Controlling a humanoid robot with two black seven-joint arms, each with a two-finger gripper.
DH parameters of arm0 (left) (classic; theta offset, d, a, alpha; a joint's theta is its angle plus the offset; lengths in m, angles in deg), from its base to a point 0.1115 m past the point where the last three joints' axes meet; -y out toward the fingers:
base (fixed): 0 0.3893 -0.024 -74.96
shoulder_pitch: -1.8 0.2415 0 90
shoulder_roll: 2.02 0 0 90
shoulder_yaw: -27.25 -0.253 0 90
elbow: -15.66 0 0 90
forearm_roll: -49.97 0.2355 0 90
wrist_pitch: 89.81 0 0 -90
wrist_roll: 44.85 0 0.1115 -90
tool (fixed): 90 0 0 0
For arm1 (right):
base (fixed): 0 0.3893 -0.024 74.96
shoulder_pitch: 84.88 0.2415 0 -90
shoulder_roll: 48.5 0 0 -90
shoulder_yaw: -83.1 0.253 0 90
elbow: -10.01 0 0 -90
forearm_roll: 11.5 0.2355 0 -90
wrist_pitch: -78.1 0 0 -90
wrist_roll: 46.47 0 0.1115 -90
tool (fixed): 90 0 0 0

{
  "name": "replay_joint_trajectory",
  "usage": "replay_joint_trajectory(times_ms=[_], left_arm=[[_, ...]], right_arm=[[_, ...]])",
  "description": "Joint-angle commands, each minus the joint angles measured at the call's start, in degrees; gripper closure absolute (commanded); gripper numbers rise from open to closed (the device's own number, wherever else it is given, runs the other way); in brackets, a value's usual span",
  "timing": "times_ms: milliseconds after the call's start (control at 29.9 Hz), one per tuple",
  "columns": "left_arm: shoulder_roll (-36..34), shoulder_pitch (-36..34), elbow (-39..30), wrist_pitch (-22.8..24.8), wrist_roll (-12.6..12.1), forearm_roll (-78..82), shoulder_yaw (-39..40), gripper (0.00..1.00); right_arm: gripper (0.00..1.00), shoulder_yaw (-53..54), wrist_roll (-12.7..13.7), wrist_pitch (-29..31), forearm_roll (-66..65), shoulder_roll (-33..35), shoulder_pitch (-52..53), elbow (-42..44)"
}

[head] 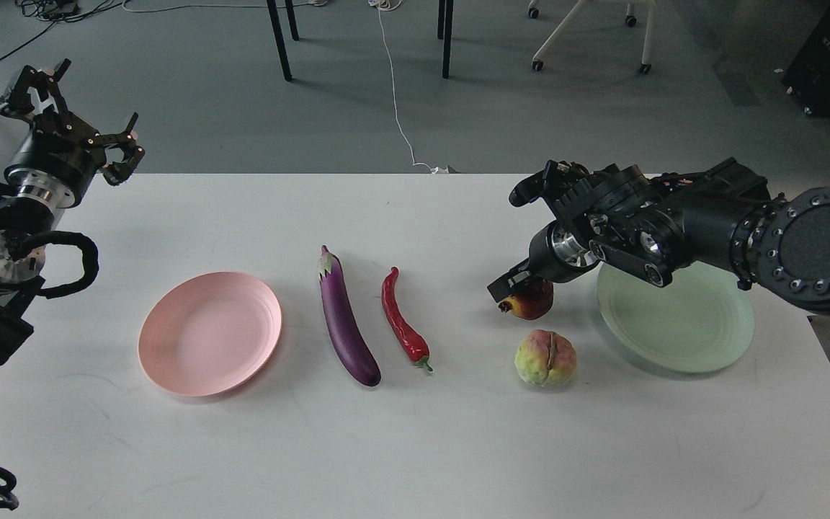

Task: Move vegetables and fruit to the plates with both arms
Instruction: 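Grasp the red apple with the right gripper and lift it, then place the apple on the pale green plate and release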

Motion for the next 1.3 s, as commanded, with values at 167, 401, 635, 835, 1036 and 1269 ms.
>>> replay_joint_trajectory(times_ms=[167, 401, 635, 835, 1036, 1269], left_arm=[[0.0, -0.1, -0.2, 0.0, -0.1, 0.1, 0.0, 0.01], [0.0, -0.1, -0.4, 0.0, -0.1, 0.1, -0.1, 0.01], [0.1, -0.1, -0.4, 0.0, -0.2, 0.1, -0.1, 0.01], [0.0, -0.1, -0.5, 0.0, -0.1, 0.1, -0.1, 0.01], [0.0, -0.1, -0.6, 0.0, 0.1, 0.1, 0.0, 0.01], [-0.2, -0.2, -1.9, 0.0, 0.1, 0.1, -0.1, 0.01]], right_arm=[[0.57, -0.6, 0.1, 0.0, -3.5, 10.8, 0.8, -0.3], [0.5, -1.3, 0.2, -0.8, -8.0, 17.2, -5.0, 0.6], [0.04, -0.9, 0.4, -1.1, -7.9, 19.1, -7.0, 0.3], [0.01, -1.1, 0.4, -1.1, -8.3, 19.4, -7.1, 2.0], [0.01, -0.6, 0.3, -1.1, -8.2, 18.6, -0.3, -1.7], [0.01, -0.9, 0.4, -1.1, -9.0, 13.4, 5.6, -17.2]])
